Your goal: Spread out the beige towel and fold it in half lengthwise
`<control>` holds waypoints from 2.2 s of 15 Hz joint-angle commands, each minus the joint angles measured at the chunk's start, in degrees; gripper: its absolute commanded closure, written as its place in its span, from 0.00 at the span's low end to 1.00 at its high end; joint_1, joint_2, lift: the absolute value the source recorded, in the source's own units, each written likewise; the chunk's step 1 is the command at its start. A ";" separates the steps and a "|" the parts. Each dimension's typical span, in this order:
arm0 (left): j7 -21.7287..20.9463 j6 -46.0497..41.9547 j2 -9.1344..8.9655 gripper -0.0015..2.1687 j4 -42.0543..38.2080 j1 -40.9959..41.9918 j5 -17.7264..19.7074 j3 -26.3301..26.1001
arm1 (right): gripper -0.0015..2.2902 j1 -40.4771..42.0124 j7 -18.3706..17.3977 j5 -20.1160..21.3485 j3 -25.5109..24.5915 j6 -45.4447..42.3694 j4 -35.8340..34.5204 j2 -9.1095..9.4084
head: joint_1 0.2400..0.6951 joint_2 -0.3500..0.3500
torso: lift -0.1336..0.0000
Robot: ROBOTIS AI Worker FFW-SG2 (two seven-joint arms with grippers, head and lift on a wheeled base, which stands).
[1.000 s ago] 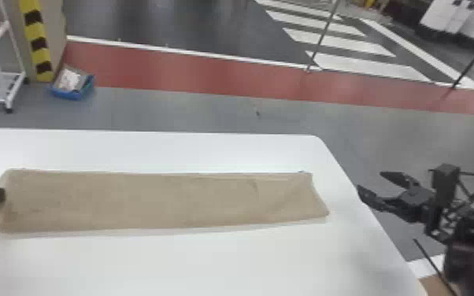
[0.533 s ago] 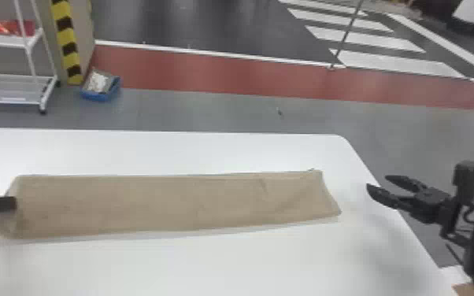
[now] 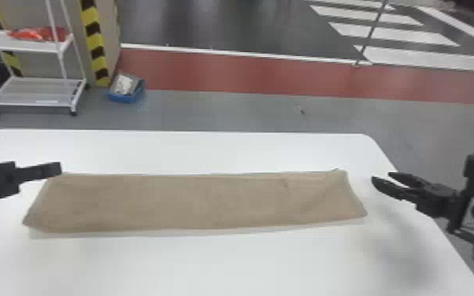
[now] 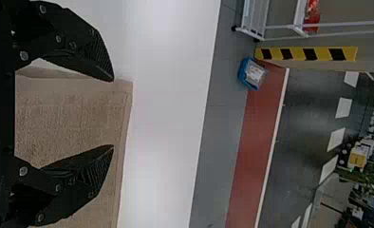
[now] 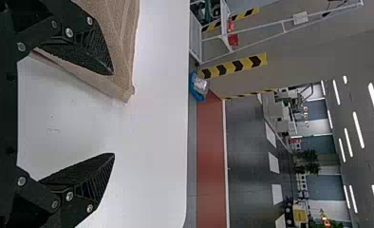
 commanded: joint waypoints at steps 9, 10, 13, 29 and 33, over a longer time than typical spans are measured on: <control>-11.85 -20.82 -7.02 0.15 19.10 -9.93 -9.71 -28.76 | 0.15 2.51 -0.51 0.05 1.04 11.26 -6.25 4.08 | 1.00 0.03 | 0.07; -11.94 -23.46 -7.98 0.16 21.91 -11.34 -10.50 -30.87 | 0.15 3.03 -0.51 -0.04 0.69 11.26 -6.60 4.16 | 1.00 0.00 | 0.07; -12.38 -27.85 -9.57 0.24 27.01 -14.15 -10.94 -34.48 | 0.15 3.39 -0.42 -0.04 -0.28 12.14 -6.69 3.64 | 1.00 0.00 | 0.07; -13.09 -31.90 -12.29 0.32 38.52 -18.72 -14.19 -39.75 | 0.15 5.85 0.19 -0.91 -0.45 13.72 -9.94 3.72 | 1.00 0.00 | 0.07; -13.79 -32.78 -12.99 0.32 40.63 -19.25 -14.90 -39.84 | 0.15 6.90 0.19 -1.62 -0.54 15.83 -12.58 3.81 | 1.00 0.00 | 0.07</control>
